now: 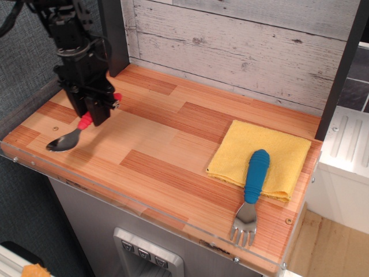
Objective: Put red spoon upside down on left front edge of the counter
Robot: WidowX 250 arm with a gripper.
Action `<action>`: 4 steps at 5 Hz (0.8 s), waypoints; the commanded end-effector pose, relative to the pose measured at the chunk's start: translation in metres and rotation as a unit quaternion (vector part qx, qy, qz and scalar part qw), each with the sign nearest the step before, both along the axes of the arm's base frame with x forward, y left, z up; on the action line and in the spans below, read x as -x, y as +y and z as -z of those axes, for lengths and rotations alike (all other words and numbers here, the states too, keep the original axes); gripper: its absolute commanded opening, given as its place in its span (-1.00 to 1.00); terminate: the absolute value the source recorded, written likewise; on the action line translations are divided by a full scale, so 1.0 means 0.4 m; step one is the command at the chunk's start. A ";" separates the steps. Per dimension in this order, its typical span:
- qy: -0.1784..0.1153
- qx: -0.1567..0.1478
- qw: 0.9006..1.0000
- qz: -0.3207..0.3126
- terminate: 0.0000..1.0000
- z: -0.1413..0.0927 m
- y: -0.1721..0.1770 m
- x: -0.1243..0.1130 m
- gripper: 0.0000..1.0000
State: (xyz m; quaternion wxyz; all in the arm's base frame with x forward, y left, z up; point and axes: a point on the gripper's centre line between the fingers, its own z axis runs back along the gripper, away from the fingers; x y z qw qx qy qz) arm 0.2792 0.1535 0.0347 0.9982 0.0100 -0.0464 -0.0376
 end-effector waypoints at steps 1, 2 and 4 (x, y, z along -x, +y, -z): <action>-0.014 -0.022 1.000 -0.009 -1.00 0.001 0.063 0.026 -1.00; -0.018 -0.026 0.999 -0.016 -1.00 0.016 0.065 0.028 -1.00; -0.011 -0.028 0.999 -0.018 -1.00 0.034 0.063 0.025 -1.00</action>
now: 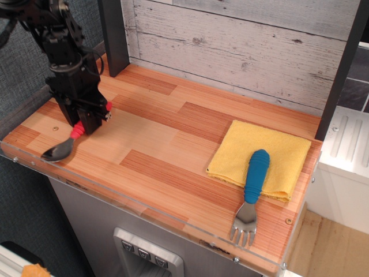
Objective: Put red spoon upside down on left front edge of the counter
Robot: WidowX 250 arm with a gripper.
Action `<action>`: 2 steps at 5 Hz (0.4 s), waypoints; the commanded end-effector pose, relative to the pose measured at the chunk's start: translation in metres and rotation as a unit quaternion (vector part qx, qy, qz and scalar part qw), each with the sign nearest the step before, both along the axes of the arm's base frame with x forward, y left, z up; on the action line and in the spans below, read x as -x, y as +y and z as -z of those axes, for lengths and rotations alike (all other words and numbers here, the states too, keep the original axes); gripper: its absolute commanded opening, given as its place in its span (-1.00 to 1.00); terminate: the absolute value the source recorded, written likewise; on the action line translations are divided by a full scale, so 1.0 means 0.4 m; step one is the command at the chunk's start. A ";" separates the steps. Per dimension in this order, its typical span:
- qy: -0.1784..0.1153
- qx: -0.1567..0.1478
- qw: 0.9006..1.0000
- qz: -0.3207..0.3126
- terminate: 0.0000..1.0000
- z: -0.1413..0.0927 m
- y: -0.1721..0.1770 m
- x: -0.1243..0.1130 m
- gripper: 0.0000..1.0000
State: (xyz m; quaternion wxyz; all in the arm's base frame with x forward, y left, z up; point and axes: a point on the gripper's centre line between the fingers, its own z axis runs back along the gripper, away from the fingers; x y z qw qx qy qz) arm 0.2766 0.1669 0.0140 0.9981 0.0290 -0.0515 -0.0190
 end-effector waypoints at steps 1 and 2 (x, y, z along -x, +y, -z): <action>0.006 -0.016 1.000 -0.014 -1.00 -0.015 0.027 0.023 1.00; -0.001 -0.007 1.000 -0.007 -1.00 -0.020 0.027 0.024 1.00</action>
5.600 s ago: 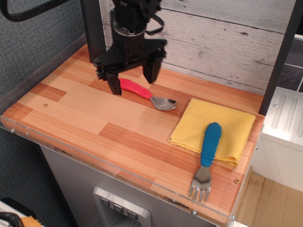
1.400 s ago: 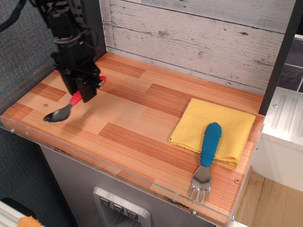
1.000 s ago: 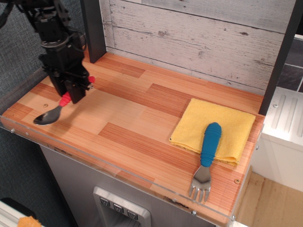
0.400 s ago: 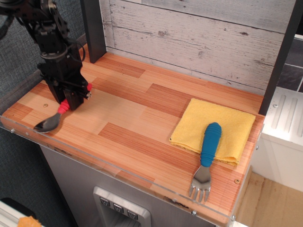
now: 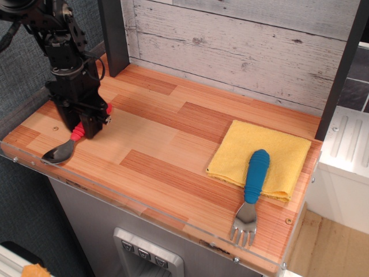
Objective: Put red spoon upside down on left front edge of the counter
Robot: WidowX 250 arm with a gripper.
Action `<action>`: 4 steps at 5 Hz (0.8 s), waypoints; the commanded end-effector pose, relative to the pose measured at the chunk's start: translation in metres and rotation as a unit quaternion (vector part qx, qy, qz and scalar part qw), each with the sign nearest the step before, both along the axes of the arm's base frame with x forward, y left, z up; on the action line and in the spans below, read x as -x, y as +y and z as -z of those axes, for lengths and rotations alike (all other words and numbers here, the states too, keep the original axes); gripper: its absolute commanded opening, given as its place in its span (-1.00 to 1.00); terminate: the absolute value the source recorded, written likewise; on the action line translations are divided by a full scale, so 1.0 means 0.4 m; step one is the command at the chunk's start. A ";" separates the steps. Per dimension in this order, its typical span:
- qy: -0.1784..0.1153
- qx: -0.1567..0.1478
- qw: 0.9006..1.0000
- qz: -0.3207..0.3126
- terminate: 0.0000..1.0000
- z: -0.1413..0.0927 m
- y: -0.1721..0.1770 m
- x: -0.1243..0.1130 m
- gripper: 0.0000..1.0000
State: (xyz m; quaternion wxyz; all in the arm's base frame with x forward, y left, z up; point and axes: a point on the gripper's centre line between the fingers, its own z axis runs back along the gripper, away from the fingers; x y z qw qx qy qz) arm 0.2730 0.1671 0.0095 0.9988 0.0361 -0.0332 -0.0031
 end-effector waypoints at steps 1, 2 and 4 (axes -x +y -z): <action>-0.033 -0.002 0.999 0.017 -1.00 -0.057 0.023 0.017 1.00; -0.022 -0.017 1.000 0.001 -1.00 -0.096 0.025 0.005 1.00; -0.013 -0.037 0.999 -0.026 -1.00 -0.231 -0.013 -0.007 1.00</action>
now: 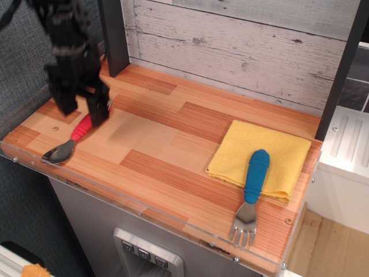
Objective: Put red spoon upside down on left front edge of the counter
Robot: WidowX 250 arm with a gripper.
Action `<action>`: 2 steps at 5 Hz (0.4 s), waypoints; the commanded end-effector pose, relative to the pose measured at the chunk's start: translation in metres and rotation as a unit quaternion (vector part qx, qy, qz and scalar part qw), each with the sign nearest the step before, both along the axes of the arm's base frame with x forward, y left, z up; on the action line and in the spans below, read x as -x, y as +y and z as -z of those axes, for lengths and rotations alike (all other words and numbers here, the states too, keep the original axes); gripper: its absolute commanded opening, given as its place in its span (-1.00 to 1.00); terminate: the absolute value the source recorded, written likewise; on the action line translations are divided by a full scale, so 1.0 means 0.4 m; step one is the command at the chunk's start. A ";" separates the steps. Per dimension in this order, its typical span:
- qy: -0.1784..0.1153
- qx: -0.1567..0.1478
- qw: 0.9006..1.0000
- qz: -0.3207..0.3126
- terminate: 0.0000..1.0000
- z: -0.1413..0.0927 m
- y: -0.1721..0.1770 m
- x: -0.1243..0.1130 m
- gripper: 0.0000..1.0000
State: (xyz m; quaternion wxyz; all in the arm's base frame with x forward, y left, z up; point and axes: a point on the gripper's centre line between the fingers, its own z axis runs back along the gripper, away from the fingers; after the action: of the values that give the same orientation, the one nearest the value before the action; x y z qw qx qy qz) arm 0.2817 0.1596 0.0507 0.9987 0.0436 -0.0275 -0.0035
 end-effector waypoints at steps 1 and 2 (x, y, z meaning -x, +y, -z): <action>-0.021 -0.028 0.999 -0.030 -1.00 -0.181 -0.046 0.037 1.00; -0.016 0.006 1.000 -0.019 -1.00 -0.220 -0.087 0.059 1.00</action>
State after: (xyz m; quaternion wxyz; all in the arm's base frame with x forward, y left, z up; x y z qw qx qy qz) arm 0.2663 0.1135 0.1236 0.9992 0.0275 -0.0185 0.0220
